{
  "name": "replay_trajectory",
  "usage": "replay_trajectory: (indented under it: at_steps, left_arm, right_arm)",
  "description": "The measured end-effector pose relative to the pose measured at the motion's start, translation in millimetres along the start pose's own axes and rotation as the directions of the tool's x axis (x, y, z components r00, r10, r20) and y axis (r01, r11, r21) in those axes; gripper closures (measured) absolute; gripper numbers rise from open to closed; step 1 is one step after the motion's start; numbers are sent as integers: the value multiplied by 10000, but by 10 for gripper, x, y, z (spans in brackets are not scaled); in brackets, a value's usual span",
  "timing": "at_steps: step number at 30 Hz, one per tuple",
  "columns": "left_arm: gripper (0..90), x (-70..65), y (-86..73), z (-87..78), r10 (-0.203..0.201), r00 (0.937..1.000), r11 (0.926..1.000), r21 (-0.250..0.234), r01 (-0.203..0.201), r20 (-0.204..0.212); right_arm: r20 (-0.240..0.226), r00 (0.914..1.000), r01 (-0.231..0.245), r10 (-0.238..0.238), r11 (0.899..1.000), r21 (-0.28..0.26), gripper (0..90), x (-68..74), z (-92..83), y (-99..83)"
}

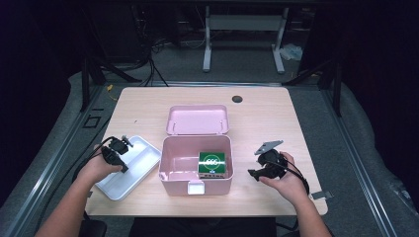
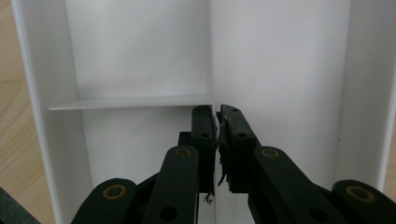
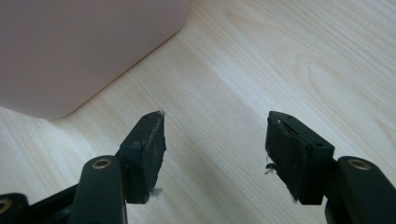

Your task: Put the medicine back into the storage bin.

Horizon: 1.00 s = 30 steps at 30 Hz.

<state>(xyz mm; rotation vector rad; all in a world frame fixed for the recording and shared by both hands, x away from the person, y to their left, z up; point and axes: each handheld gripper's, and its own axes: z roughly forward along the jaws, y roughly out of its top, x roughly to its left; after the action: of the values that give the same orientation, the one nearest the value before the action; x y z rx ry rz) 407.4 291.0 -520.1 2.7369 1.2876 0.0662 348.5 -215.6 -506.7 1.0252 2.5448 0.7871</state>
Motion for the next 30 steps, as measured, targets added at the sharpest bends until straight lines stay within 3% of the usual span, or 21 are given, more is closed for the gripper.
replay_trajectory:
  at_steps: [22,30]
  left_arm:
    - [892,26,95,55,149,9998,9983,556,-157,151]
    - [893,20,112,-57,289,9990,9979,577,-309,339]
  right_arm:
    - [18,10000,-47,47,10000,7,375,45,81,-86]
    - [38,9999,-141,140,9999,19,376,32,82,-108]
